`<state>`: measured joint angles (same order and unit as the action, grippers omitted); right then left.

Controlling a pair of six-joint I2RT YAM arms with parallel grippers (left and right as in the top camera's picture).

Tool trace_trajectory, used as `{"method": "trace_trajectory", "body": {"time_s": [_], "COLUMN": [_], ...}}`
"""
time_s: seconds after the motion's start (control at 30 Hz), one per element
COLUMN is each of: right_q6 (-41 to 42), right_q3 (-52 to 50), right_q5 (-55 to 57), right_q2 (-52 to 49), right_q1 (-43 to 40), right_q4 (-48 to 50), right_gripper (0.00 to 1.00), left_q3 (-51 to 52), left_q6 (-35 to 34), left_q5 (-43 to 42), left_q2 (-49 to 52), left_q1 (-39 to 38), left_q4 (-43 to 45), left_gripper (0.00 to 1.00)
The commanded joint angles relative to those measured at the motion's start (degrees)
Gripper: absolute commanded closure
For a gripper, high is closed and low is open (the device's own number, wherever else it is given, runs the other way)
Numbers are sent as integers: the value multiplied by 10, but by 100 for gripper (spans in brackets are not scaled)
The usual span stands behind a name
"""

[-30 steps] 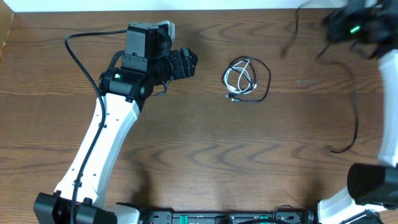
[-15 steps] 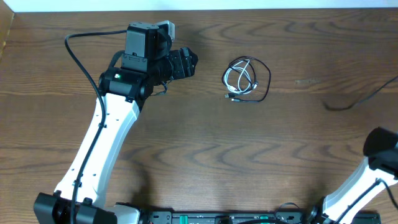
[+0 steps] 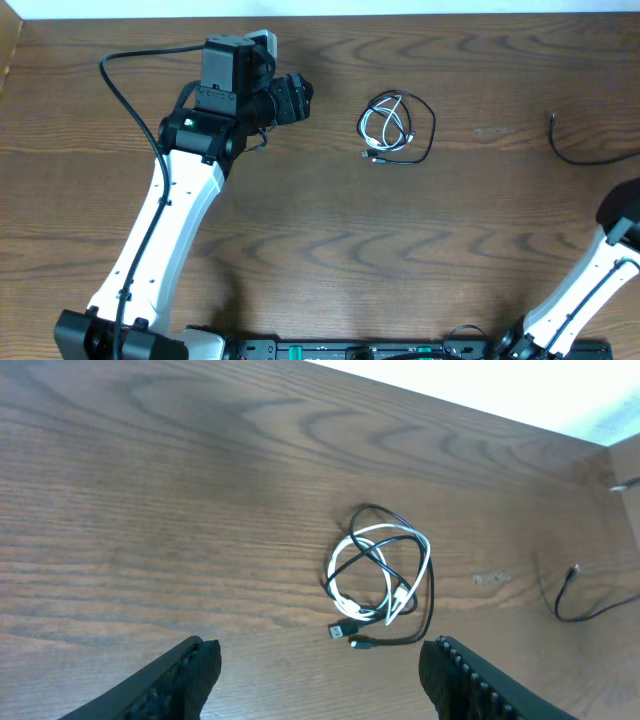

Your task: Untangle cables

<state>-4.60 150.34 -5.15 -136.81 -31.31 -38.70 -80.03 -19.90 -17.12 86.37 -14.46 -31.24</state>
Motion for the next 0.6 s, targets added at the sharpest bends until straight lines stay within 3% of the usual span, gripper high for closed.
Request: {"method": "trace_trajectory", "body": {"time_s": [0.0,0.03,0.07,0.13,0.17,0.57], "right_q6": [64,70,73,78,80,80], "right_q3": [6,6,6,6,6,6], "right_q5": [56,63,63,63,63,-3], "right_q2": [-59,-70,-76,-87,-90,-39], "right_q1": [2,2,2,2,2,9], "right_q4": [13,16,17,14,7,-196], "right_gripper": [99,98,83,13,1,1], "left_q3": [-7,-7,-7,-7,-7,-7], "left_q6": [-1,-1,-1,-1,-1,-1], "left_q5": [16,16,16,16,16,13], "left_q2": [3,5,6,9,11,33], "left_q1": [-1,-1,-1,-1,-1,-1], "left_q4": [1,0,0,0,0,0], "left_gripper": [31,31,31,31,31,31]}}
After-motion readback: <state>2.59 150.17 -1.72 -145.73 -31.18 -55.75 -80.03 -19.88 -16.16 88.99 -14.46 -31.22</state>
